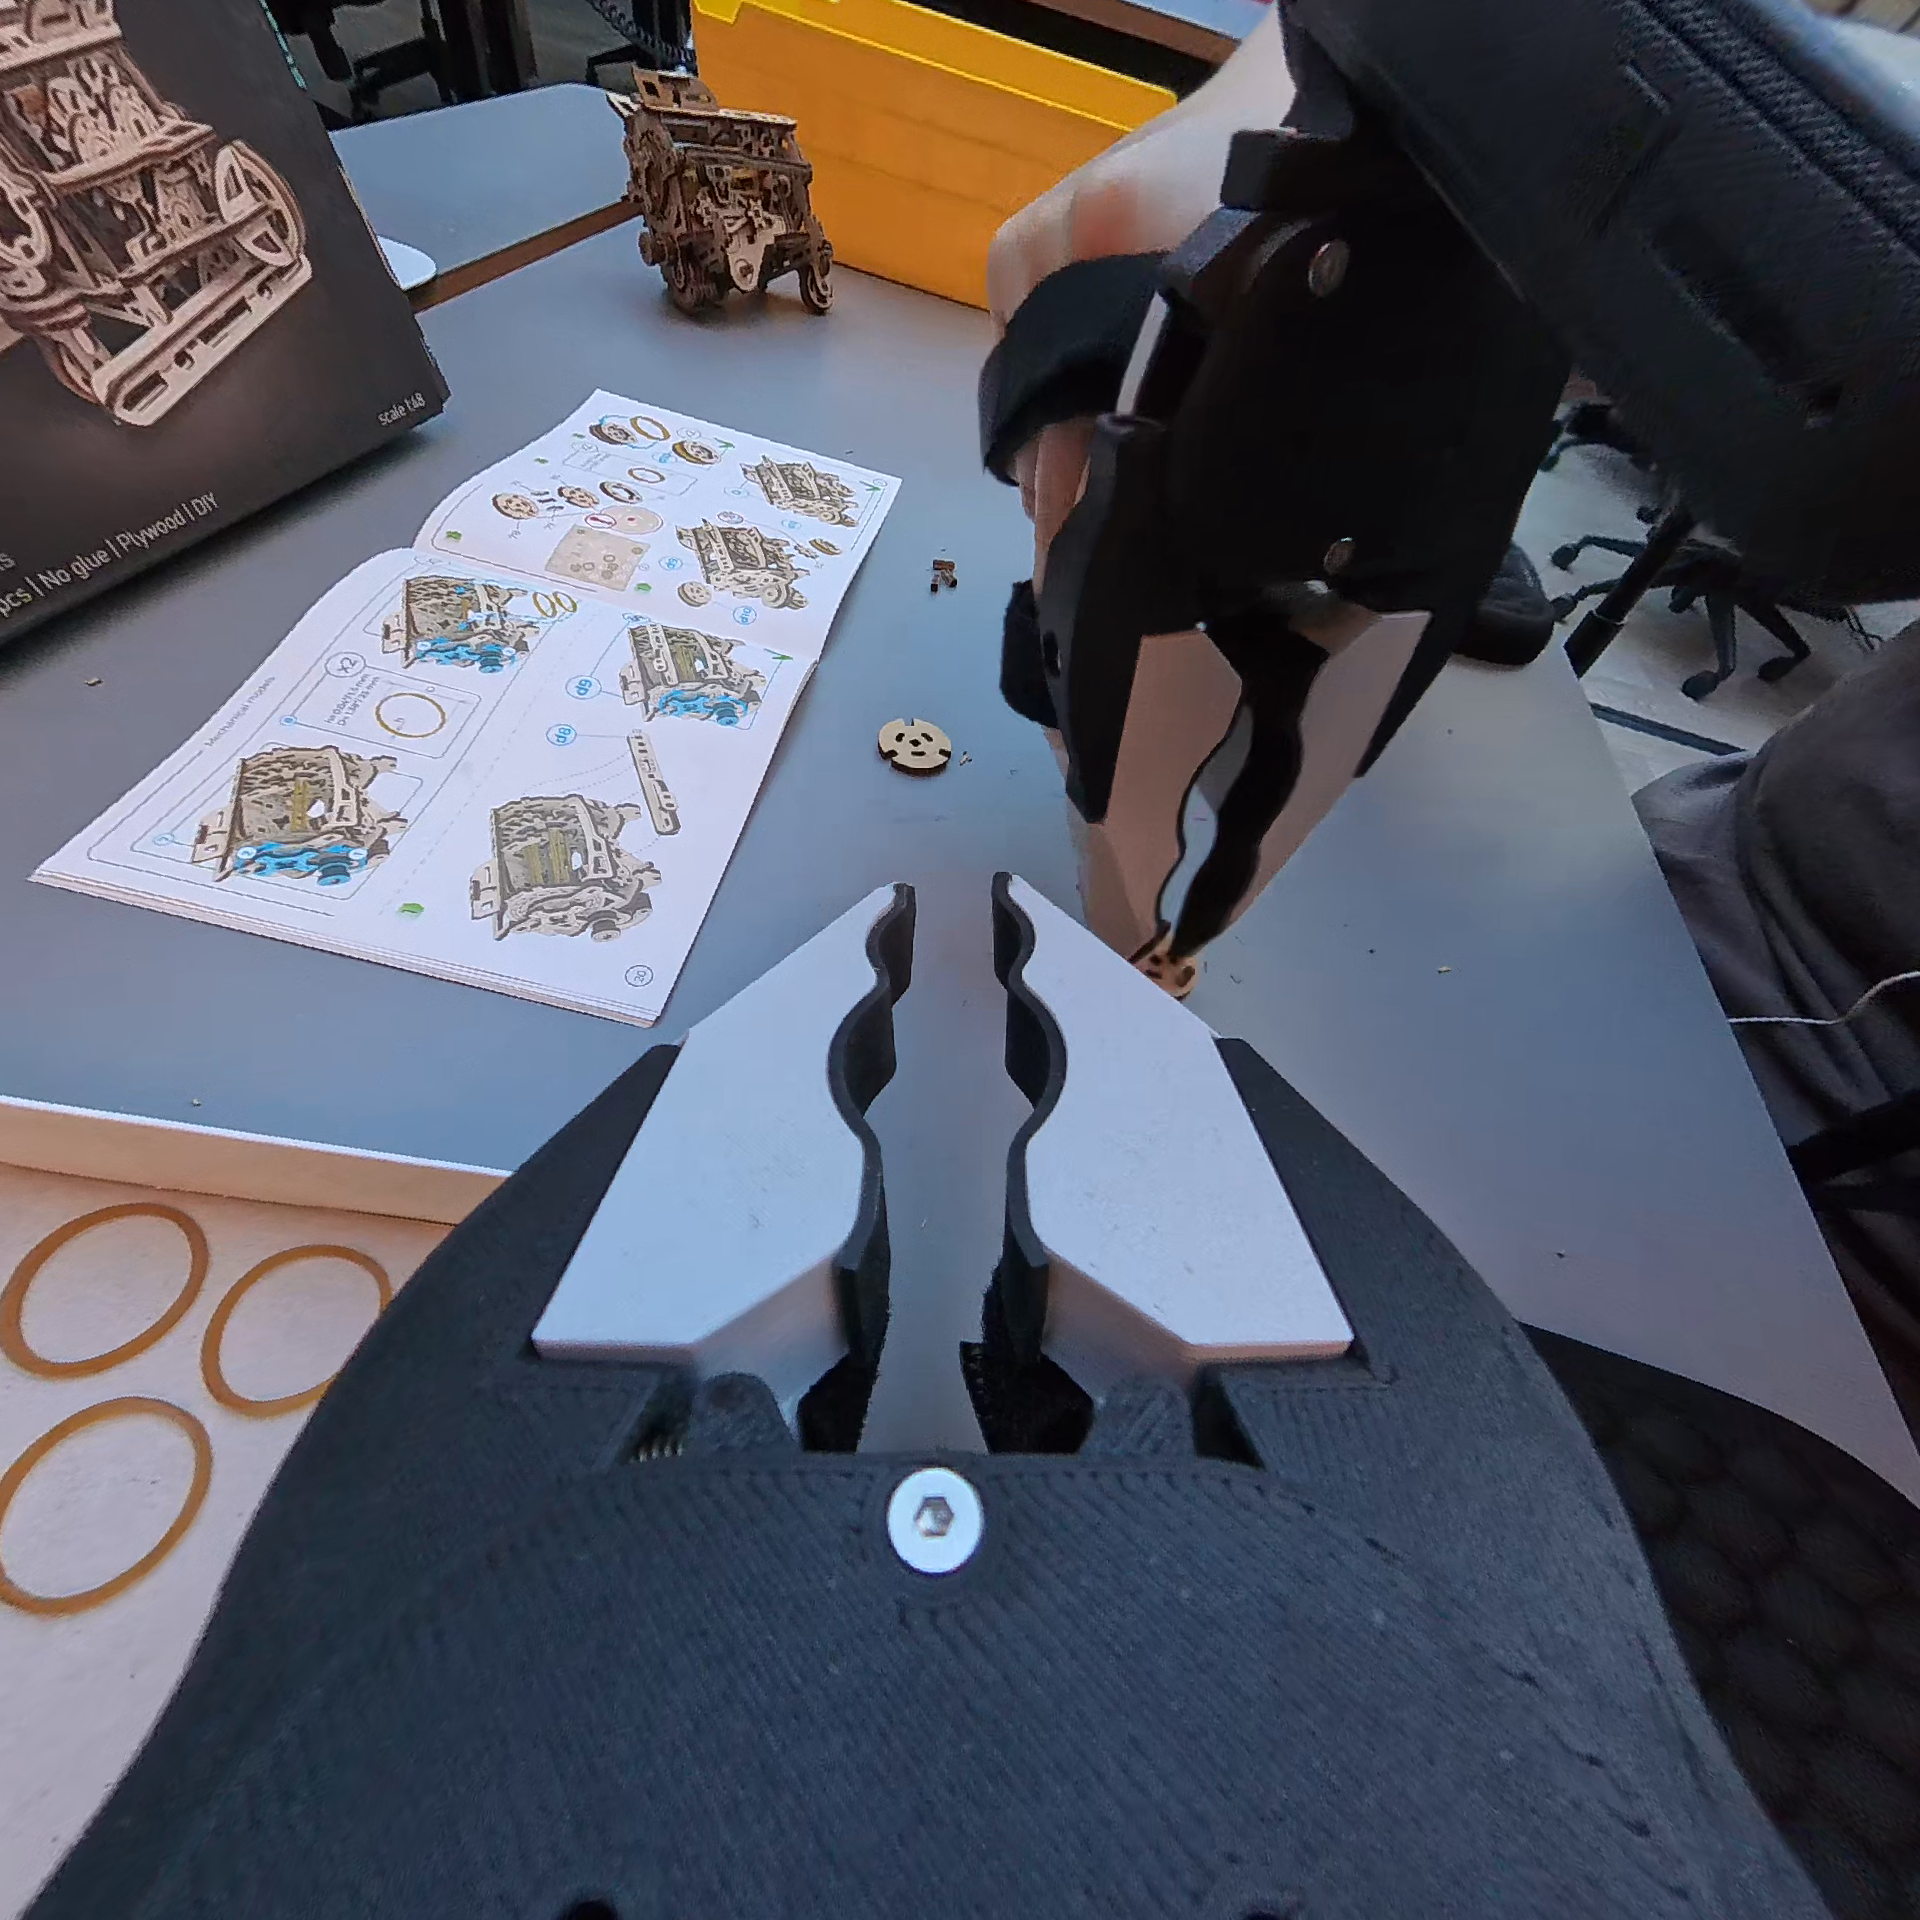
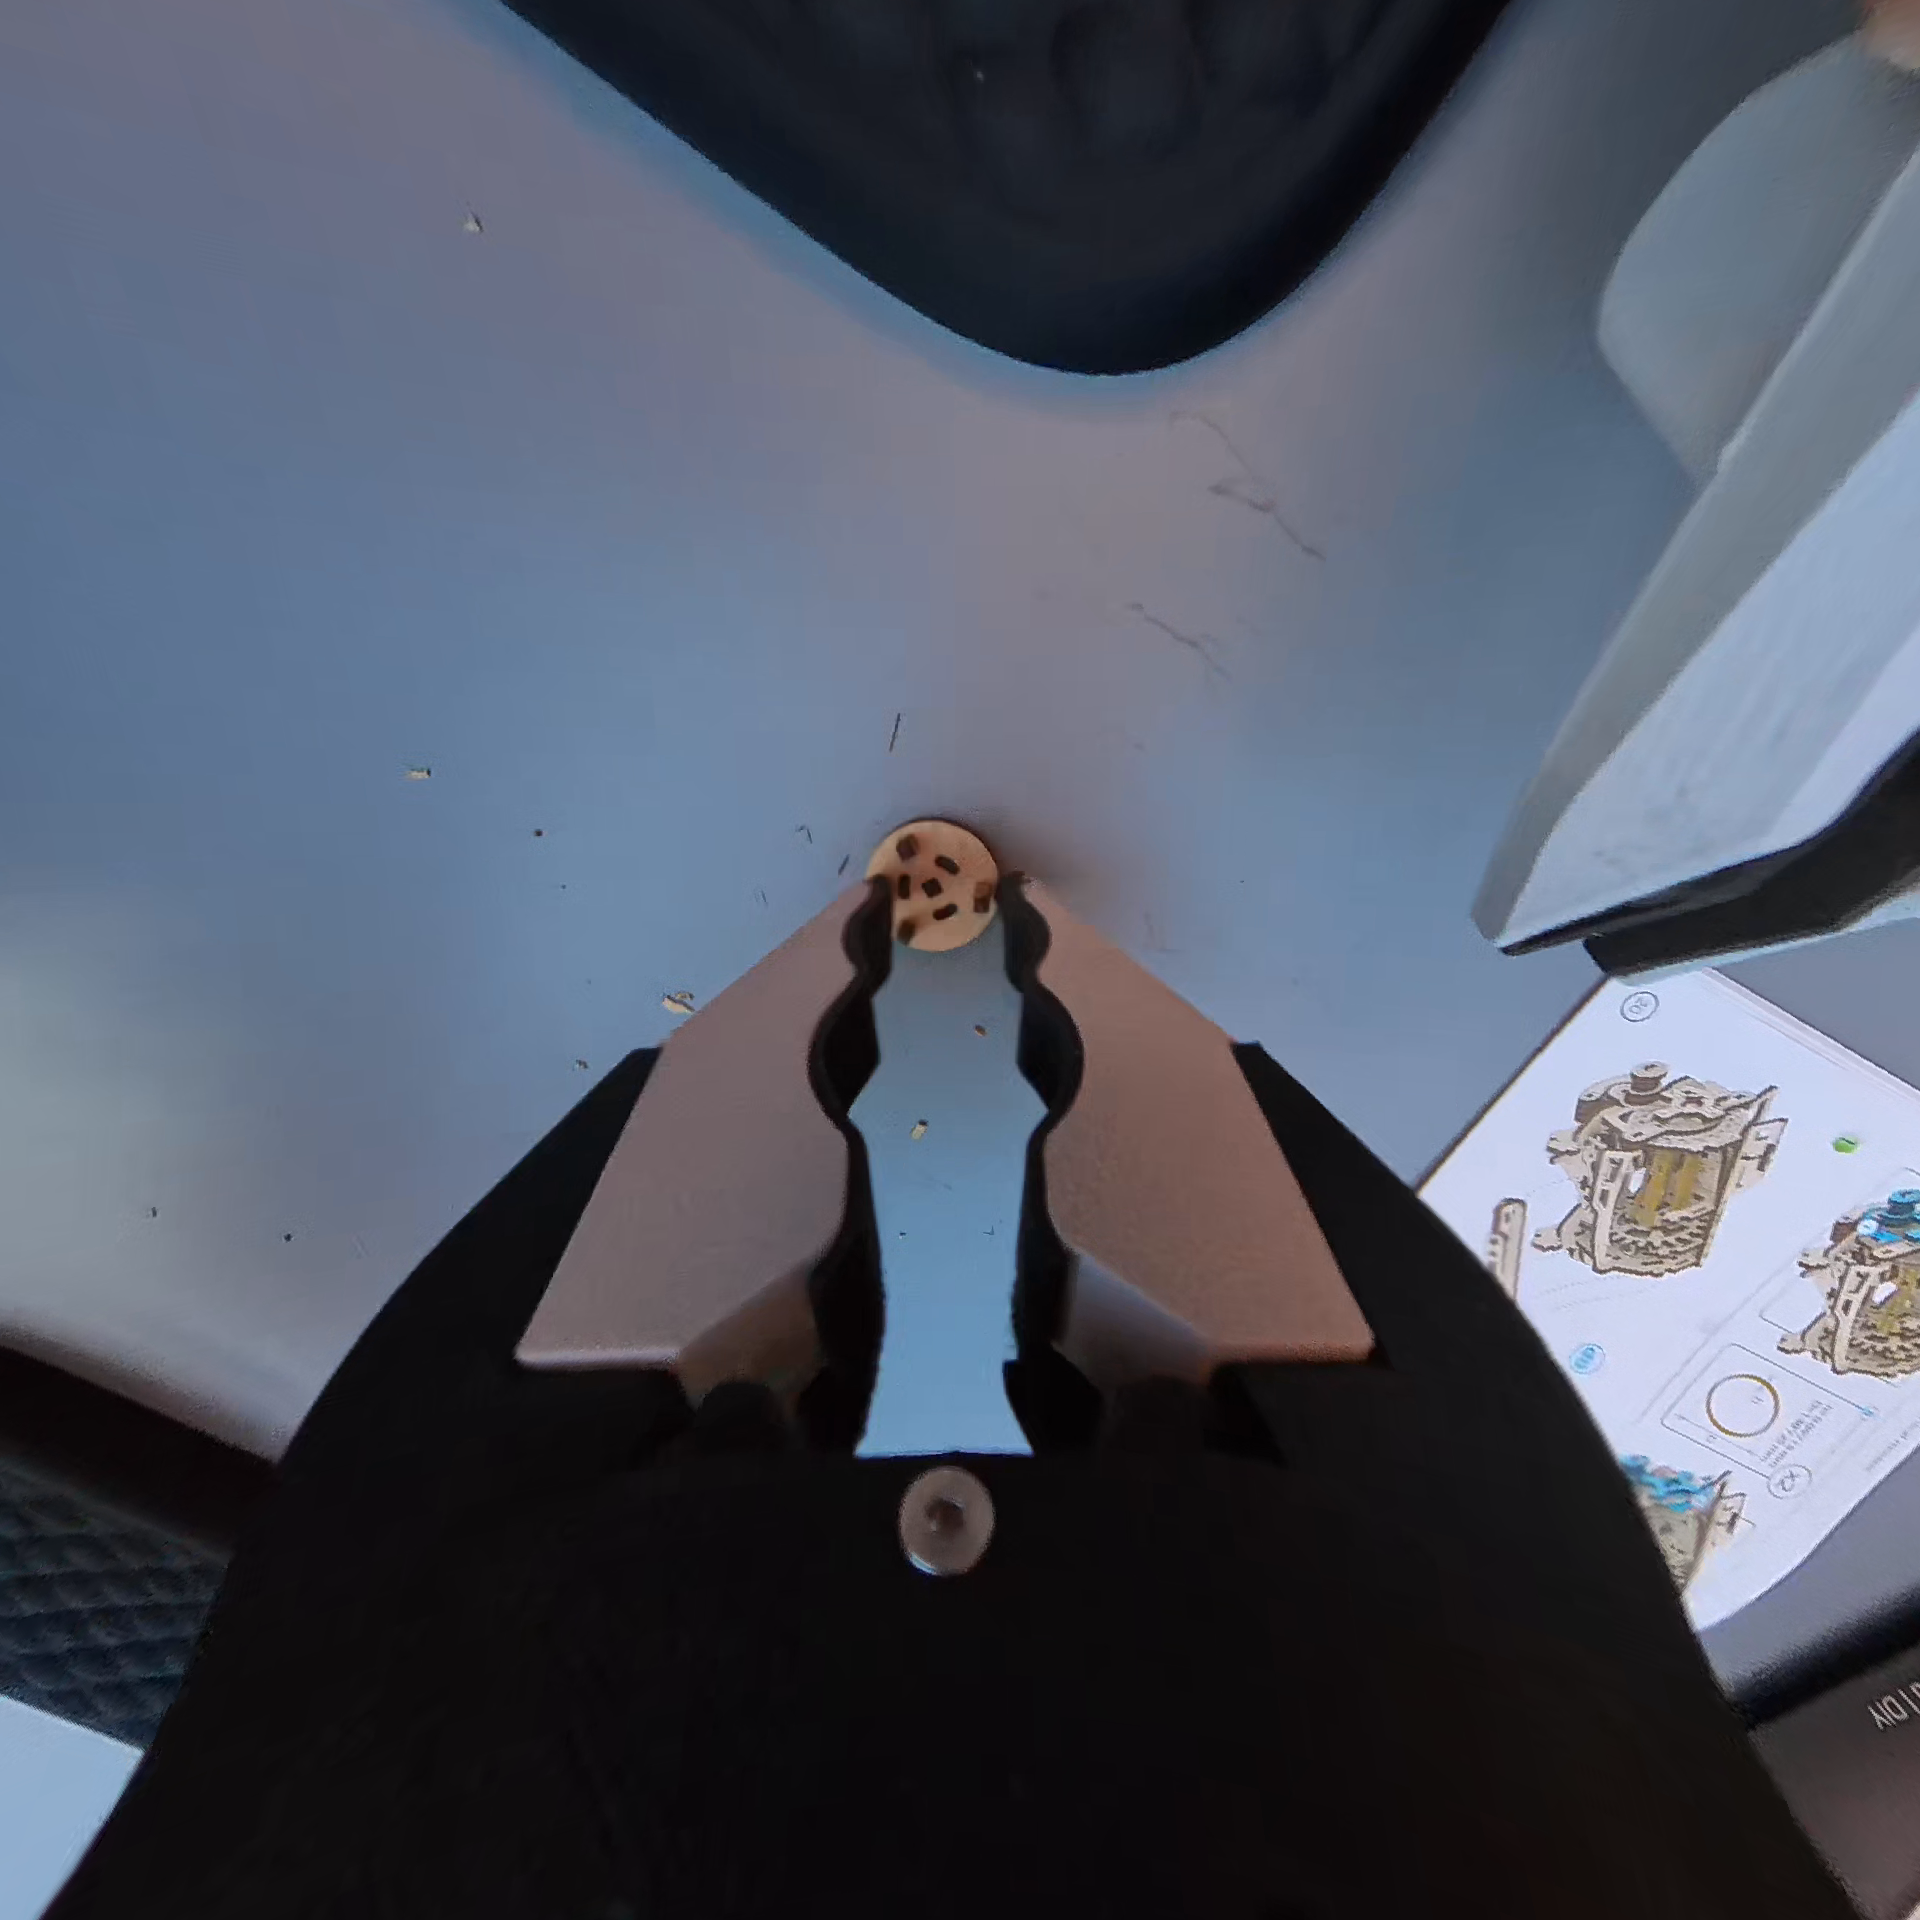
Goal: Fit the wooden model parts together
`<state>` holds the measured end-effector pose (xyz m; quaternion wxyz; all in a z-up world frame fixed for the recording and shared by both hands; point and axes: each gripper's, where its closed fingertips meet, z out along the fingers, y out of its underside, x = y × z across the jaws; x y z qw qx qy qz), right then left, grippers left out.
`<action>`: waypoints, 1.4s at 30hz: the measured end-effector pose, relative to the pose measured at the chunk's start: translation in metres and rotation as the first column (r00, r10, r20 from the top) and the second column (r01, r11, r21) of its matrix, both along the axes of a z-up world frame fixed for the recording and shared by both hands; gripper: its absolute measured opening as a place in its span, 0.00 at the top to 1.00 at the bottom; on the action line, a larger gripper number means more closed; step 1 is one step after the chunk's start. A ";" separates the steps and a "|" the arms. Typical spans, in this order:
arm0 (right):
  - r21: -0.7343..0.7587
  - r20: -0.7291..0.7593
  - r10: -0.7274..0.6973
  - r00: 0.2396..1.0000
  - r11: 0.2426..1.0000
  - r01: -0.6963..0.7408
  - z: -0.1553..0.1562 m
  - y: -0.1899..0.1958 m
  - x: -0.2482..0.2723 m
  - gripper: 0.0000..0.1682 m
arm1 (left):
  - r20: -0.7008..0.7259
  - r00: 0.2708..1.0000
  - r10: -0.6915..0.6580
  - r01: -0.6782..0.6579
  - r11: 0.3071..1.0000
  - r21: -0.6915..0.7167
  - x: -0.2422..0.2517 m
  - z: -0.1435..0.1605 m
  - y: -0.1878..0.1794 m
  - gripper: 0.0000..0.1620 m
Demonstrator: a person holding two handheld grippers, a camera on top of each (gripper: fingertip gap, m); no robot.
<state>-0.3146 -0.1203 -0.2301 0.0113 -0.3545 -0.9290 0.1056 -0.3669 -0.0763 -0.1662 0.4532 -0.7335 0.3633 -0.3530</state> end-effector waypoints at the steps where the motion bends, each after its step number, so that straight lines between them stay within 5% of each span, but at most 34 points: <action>1: 0.013 -0.023 -0.010 1.000 1.000 0.010 0.001 0.001 -0.002 0.85 | -0.001 1.000 0.000 0.000 1.000 0.001 0.000 0.000 0.000 0.92; 13: -0.030 -0.157 -0.037 0.987 0.999 0.032 0.012 0.005 -0.010 0.99 | 0.000 1.000 0.002 -0.002 1.000 0.003 0.000 0.001 0.000 0.92; 24: -0.018 -0.247 0.102 0.964 0.994 -0.109 0.010 0.005 -0.012 0.96 | -0.002 1.000 0.001 -0.001 1.000 -0.002 0.000 0.000 0.000 0.92; 42: 0.066 -0.130 0.128 0.983 0.991 -0.120 0.003 0.002 -0.009 1.00 | -0.011 1.000 0.000 0.000 1.000 -0.008 0.000 -0.003 0.000 0.92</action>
